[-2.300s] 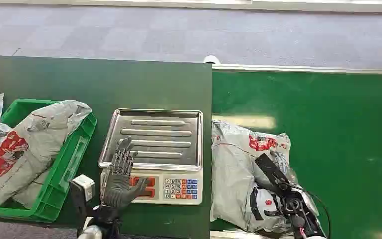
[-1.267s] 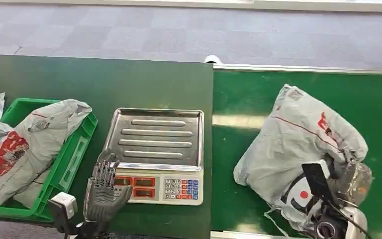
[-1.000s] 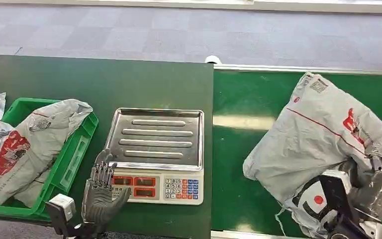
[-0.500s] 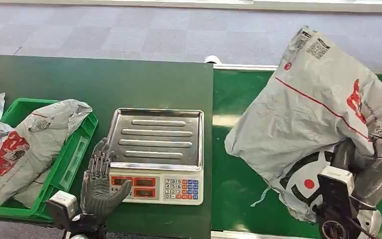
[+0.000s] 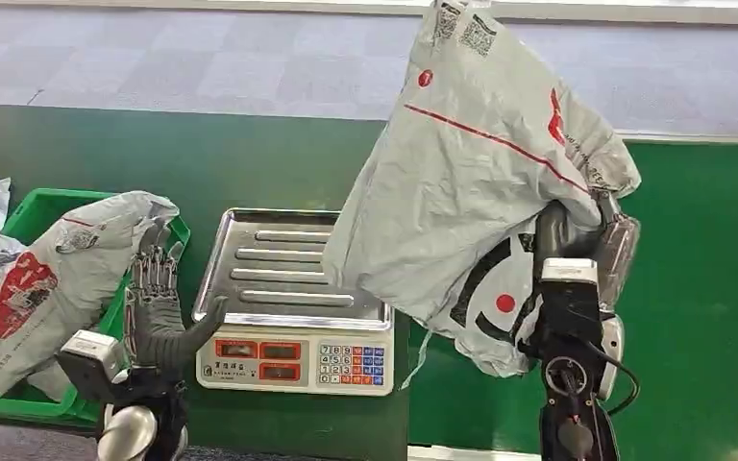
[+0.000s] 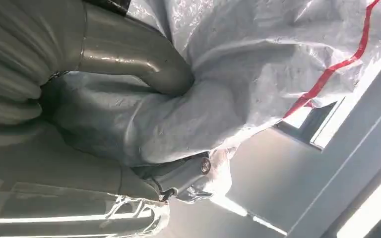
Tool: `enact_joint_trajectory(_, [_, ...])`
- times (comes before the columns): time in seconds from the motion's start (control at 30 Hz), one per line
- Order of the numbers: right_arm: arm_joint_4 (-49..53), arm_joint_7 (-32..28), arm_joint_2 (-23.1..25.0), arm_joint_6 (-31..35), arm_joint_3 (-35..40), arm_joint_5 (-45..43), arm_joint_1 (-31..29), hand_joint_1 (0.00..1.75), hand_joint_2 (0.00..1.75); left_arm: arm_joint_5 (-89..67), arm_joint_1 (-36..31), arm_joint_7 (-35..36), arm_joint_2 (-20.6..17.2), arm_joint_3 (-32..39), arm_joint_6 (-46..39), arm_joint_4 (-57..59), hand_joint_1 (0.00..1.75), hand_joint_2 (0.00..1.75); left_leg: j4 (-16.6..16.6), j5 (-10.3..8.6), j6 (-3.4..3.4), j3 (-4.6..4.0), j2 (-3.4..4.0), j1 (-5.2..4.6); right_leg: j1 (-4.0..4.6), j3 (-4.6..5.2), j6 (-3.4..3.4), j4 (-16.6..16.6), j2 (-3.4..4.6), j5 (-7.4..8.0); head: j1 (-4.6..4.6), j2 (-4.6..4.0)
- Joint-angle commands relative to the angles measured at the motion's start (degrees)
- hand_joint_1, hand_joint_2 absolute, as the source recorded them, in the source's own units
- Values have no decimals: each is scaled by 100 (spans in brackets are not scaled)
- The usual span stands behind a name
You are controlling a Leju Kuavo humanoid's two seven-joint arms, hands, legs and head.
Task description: Moved the parcel from conveyor to table for the left to box.
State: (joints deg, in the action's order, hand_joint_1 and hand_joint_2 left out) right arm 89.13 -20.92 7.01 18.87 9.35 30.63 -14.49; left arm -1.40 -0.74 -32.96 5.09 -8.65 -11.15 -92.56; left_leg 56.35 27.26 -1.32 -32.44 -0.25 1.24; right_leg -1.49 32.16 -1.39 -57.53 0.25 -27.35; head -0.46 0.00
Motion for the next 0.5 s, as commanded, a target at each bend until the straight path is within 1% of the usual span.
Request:
enact_joint_trajectory(0.03, [-2589,295,316,-1339,223,-675,-1189,175,175,47,-582,37,-3,184,-64,344,0,175,-2,-3,3,5,20,3,5,4,11,0,18,9,-2,0])
enact_joint_trajectory(0.07, [-3125,248,359,-1324,255,-581,-1385,175,175,57,-630,48,21,203,-84,371,0,175,-6,-9,5,7,33,3,7,8,17,3,29,19,-2,0])
enact_joint_trajectory(0.1, [-3672,192,424,-1446,234,-672,-1578,175,175,58,-664,52,38,221,-98,395,0,175,-6,-6,3,12,35,5,7,3,13,5,29,17,-2,0])
enact_joint_trajectory(0.13, [-4367,54,459,-1402,307,-539,-1840,175,175,58,-702,59,65,260,-124,415,0,175,-7,-6,3,16,33,6,8,-2,12,6,26,15,-2,0])
enact_joint_trajectory(0.17, [-4828,49,516,-1318,333,-422,-2027,175,175,46,-724,71,85,305,-175,418,0,175,-13,-13,5,19,40,6,9,1,17,10,32,23,-2,0])
enact_joint_trajectory(0.23, [-5525,-116,655,-1481,273,-503,-2314,175,175,-22,-764,69,80,367,-228,407,0,175,-5,-10,1,18,30,6,8,-2,15,3,25,16,-2,0])
enact_joint_trajectory(0.27, [-5751,-150,701,-1526,282,-502,-2410,175,175,-48,-769,68,96,401,-253,397,0,175,-10,-17,3,17,39,6,9,2,19,6,33,25,0,0])
enact_joint_trajectory(0.33, [-6122,-85,781,-1607,410,-374,-2581,175,175,-120,-756,49,140,450,-263,337,0,175,-4,-13,0,15,26,5,6,0,13,-2,23,17,0,0])
enact_joint_trajectory(0.37, [-6223,-54,823,-1637,434,-349,-2622,175,175,-179,-753,44,149,459,-286,299,0,175,-14,-21,9,15,41,5,10,4,24,9,33,30,0,0])
enact_joint_trajectory(0.4, [-6347,-39,861,-1728,417,-373,-2666,175,175,-274,-747,57,184,486,-346,263,0,175,-5,-13,2,13,26,4,6,3,16,-2,22,17,0,0])
enact_joint_trajectory(0.47, [-6619,-16,897,-1988,284,-593,-2705,164,175,-407,-739,80,218,577,-444,190,0,175,-8,-14,4,11,21,6,8,2,18,2,16,17,0,0])
enact_joint_trajectory(0.5, [-6708,22,897,-1972,285,-583,-2708,164,175,-443,-712,90,202,620,-477,151,0,175,-4,-12,2,9,15,6,8,2,16,-1,11,14,0,0])
